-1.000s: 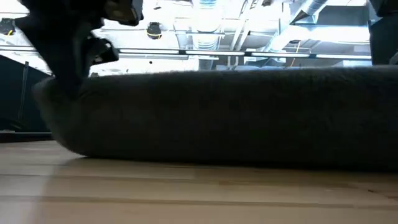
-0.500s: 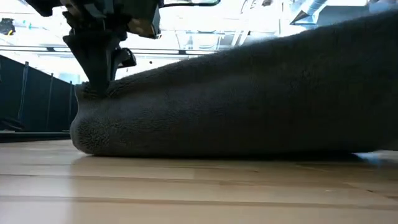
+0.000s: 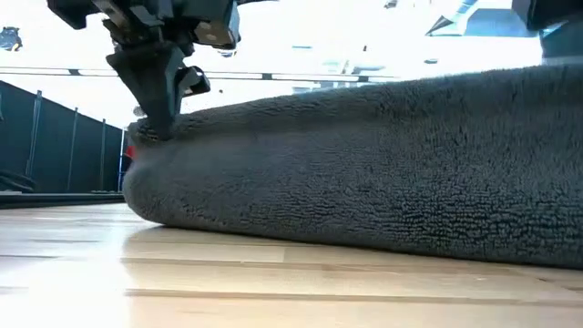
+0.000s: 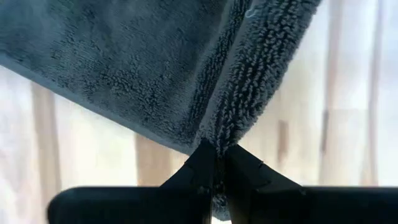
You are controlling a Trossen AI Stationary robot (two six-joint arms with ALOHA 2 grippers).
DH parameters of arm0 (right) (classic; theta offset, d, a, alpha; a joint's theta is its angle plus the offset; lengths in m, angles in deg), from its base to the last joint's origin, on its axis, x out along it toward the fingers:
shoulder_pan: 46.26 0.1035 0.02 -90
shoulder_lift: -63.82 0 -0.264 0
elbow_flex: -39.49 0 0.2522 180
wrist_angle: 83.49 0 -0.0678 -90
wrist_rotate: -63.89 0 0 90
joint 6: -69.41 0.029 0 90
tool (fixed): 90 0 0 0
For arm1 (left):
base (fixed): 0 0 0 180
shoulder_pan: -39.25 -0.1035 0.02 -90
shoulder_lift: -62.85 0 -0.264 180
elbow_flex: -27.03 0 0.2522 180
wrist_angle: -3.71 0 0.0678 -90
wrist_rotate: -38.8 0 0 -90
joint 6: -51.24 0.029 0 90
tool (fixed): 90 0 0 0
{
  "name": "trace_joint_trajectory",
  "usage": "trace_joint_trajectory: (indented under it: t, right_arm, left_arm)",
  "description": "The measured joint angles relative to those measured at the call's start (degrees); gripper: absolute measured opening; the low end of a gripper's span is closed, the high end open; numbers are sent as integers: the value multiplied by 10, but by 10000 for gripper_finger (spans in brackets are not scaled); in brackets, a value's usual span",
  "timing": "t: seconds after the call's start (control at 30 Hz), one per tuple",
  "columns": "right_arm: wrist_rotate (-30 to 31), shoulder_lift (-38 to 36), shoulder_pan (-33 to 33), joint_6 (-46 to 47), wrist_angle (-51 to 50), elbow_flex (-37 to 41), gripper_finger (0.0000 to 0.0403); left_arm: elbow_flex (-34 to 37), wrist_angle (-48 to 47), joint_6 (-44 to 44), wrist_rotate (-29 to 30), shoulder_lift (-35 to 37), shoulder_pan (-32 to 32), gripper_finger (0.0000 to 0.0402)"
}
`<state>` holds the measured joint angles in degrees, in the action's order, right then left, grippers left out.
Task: Roll towel
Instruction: Roll the black towel
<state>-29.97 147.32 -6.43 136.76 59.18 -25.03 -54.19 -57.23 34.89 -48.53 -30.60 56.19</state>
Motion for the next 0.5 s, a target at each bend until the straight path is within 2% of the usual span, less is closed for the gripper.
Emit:
trace_joint_trajectory:
  t: [0.27,0.5]
  right_arm:
    - [3,-3,-5,43,73,75,8]
    - [9,-4,-6,66,97,118,8]
  left_arm:
    - [6,32,75,-2,0,-56,7]
    - [70,134,118,-39,-9,-99,6]
